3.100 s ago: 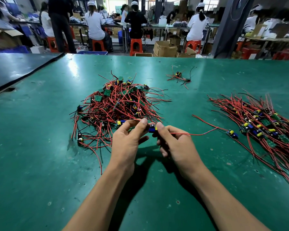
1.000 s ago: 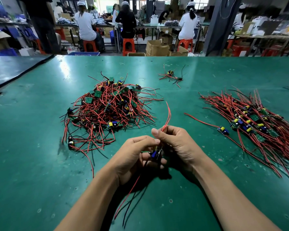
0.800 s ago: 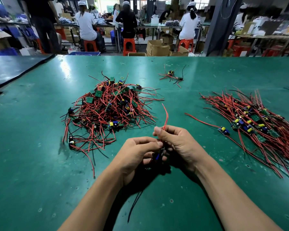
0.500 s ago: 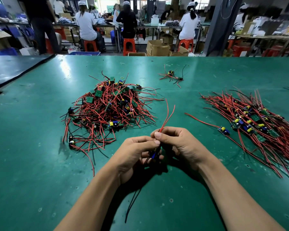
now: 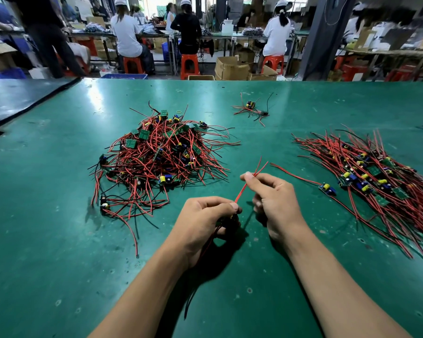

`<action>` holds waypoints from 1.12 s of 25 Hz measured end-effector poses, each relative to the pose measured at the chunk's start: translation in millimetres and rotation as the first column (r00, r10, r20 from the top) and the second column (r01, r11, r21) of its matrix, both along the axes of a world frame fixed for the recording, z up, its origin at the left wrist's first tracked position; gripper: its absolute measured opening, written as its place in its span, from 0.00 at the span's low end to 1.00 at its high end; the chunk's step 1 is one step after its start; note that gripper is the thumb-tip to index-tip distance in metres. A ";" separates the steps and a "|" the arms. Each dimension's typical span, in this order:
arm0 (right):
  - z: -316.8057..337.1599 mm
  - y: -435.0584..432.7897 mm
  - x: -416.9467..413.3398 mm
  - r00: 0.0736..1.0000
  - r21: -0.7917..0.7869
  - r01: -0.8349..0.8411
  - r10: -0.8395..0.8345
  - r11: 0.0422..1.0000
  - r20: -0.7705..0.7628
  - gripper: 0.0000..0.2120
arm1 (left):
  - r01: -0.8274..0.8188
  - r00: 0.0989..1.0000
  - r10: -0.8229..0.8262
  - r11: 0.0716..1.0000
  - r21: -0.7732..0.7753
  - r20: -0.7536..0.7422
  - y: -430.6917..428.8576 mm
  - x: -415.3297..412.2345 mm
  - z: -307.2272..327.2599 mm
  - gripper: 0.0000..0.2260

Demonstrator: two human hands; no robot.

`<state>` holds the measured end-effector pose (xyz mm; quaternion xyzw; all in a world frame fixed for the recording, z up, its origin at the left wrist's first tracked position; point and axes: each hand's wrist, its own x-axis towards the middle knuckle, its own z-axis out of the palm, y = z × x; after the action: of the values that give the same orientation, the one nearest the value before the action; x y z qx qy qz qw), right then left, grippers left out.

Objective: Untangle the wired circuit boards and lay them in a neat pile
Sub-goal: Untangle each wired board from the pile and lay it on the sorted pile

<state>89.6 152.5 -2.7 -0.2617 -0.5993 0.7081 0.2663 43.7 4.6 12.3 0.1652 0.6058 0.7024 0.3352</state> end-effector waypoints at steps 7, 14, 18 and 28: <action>6.3 5.7 0.2 0.992 -0.235 0.008 -0.038 0.972 -0.122 0.11 | 0.022 1.000 -0.023 0.999 -0.031 -0.022 -2.0 -1.6 0.3 0.08; 1.9 -14.4 6.7 0.887 -0.119 -0.448 0.457 0.886 0.068 0.09 | 0.003 0.996 -0.005 1.000 0.030 0.085 -2.5 -2.8 -3.1 0.06; 2.2 -0.9 2.2 0.987 -0.053 -0.160 0.161 0.986 0.014 0.08 | 0.054 0.998 -0.055 0.998 -0.029 -0.025 -1.8 -3.5 -3.0 0.09; 21.8 22.0 8.4 0.943 -0.755 -0.273 0.011 0.596 -0.333 0.19 | 0.123 0.989 -0.126 0.992 -0.041 -0.080 -4.3 -1.1 -2.7 0.07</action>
<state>98.1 174.5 19.1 -0.1949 -0.1964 0.9491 0.1509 42.6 0.3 9.6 0.2257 0.6201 0.6616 0.3561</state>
